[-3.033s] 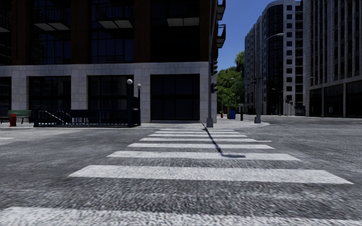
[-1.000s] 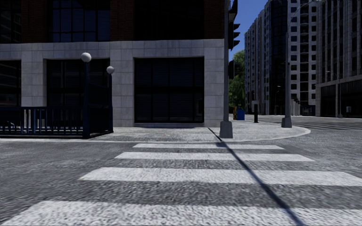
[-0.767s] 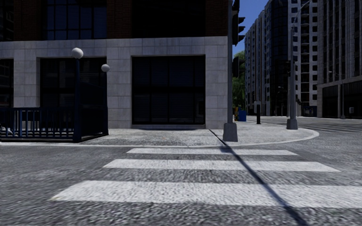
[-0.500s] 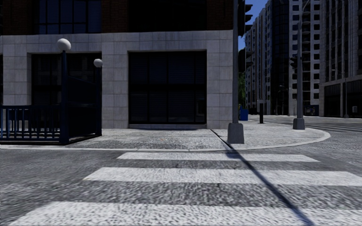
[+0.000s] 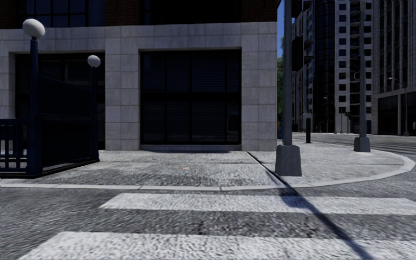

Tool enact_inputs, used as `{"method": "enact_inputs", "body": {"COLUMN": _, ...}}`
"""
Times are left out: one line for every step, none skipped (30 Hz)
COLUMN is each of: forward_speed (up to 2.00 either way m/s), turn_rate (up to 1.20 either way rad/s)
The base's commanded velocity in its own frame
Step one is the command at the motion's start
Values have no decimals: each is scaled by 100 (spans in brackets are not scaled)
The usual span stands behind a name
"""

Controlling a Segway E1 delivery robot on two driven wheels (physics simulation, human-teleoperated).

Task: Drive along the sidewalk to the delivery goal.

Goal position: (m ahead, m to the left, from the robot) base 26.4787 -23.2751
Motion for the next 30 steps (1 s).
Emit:
{"method": "enact_inputs", "body": {"forward_speed": 200, "turn_rate": 0}}
{"method": "enact_inputs", "body": {"forward_speed": 200, "turn_rate": 0}}
{"method": "enact_inputs", "body": {"forward_speed": 200, "turn_rate": 0}}
{"method": "enact_inputs", "body": {"forward_speed": 200, "turn_rate": 0}}
{"method": "enact_inputs", "body": {"forward_speed": 200, "turn_rate": 0}}
{"method": "enact_inputs", "body": {"forward_speed": 200, "turn_rate": 0}}
{"method": "enact_inputs", "body": {"forward_speed": 200, "turn_rate": 0}}
{"method": "enact_inputs", "body": {"forward_speed": 198, "turn_rate": 0}}
{"method": "enact_inputs", "body": {"forward_speed": 198, "turn_rate": 0}}
{"method": "enact_inputs", "body": {"forward_speed": 194, "turn_rate": 0}}
{"method": "enact_inputs", "body": {"forward_speed": 185, "turn_rate": 0}}
{"method": "enact_inputs", "body": {"forward_speed": 180, "turn_rate": 0}}
{"method": "enact_inputs", "body": {"forward_speed": 174, "turn_rate": 0}}
{"method": "enact_inputs", "body": {"forward_speed": 163, "turn_rate": 0}}
{"method": "enact_inputs", "body": {"forward_speed": 163, "turn_rate": 0}}
{"method": "enact_inputs", "body": {"forward_speed": 154, "turn_rate": 0}}
{"method": "enact_inputs", "body": {"forward_speed": 150, "turn_rate": 0}}
{"method": "enact_inputs", "body": {"forward_speed": 149, "turn_rate": 0}}
{"method": "enact_inputs", "body": {"forward_speed": 149, "turn_rate": 0}}
{"method": "enact_inputs", "body": {"forward_speed": 149, "turn_rate": 0}}
{"method": "enact_inputs", "body": {"forward_speed": 149, "turn_rate": 0}}
{"method": "enact_inputs", "body": {"forward_speed": 149, "turn_rate": 0}}
{"method": "enact_inputs", "body": {"forward_speed": 149, "turn_rate": 0}}
{"method": "enact_inputs", "body": {"forward_speed": 149, "turn_rate": 0}}
{"method": "enact_inputs", "body": {"forward_speed": 149, "turn_rate": 0}}
{"method": "enact_inputs", "body": {"forward_speed": 149, "turn_rate": -3}}
{"method": "enact_inputs", "body": {"forward_speed": 149, "turn_rate": -3}}
{"method": "enact_inputs", "body": {"forward_speed": 149, "turn_rate": -3}}
{"method": "enact_inputs", "body": {"forward_speed": 149, "turn_rate": -4}}
{"method": "enact_inputs", "body": {"forward_speed": 149, "turn_rate": -4}}
